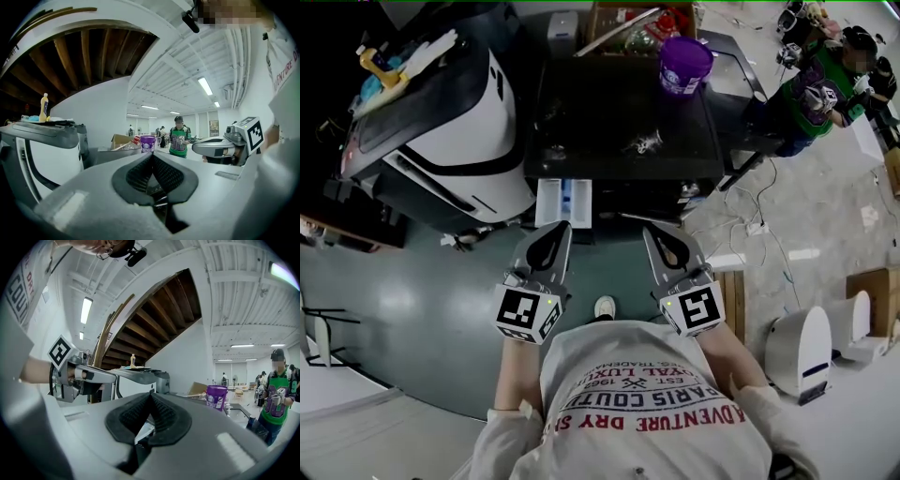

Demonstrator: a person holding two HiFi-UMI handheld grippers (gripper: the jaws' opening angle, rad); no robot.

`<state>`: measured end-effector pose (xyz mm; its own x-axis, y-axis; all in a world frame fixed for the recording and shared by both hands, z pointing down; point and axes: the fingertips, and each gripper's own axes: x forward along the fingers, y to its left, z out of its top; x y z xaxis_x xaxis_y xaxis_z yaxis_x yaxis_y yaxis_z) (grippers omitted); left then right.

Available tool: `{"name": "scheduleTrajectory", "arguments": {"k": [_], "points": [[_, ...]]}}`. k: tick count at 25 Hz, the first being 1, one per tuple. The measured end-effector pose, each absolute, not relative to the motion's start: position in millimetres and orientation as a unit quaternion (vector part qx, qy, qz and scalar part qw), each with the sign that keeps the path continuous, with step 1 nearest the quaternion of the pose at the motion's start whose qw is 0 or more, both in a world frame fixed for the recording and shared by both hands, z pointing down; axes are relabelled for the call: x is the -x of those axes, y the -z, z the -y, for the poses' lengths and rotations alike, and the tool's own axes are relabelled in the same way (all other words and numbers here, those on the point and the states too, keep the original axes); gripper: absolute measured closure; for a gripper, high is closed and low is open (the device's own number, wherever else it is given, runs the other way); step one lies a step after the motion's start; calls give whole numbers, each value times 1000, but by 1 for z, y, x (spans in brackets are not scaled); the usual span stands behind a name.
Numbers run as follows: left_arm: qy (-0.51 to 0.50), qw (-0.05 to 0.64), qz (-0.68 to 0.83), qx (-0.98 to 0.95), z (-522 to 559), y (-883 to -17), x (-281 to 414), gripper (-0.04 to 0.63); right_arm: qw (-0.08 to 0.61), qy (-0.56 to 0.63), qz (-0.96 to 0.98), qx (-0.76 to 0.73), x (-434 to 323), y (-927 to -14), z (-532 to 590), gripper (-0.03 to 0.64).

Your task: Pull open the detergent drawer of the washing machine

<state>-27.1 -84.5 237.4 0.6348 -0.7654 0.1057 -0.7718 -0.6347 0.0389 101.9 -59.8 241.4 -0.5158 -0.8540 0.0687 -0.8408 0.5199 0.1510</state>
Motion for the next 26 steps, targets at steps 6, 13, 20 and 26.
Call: {"name": "scheduleTrajectory", "arguments": {"k": [6,13,20,26], "points": [[-42,38,428,-902,85,-238,24,594,69,48,873,-481,-99,-239,59,617],[-41,34,427,-902,84,-234,22,594,60,57,874,-480,-100,-237,58,617],[-41,38,428,-902,84,-237,22,594,55,56,874,-480,-101,-238,57,617],[-42,43,426,-903,84,-241,18,594,48,49,873,-484,-105,-240,56,617]]}}
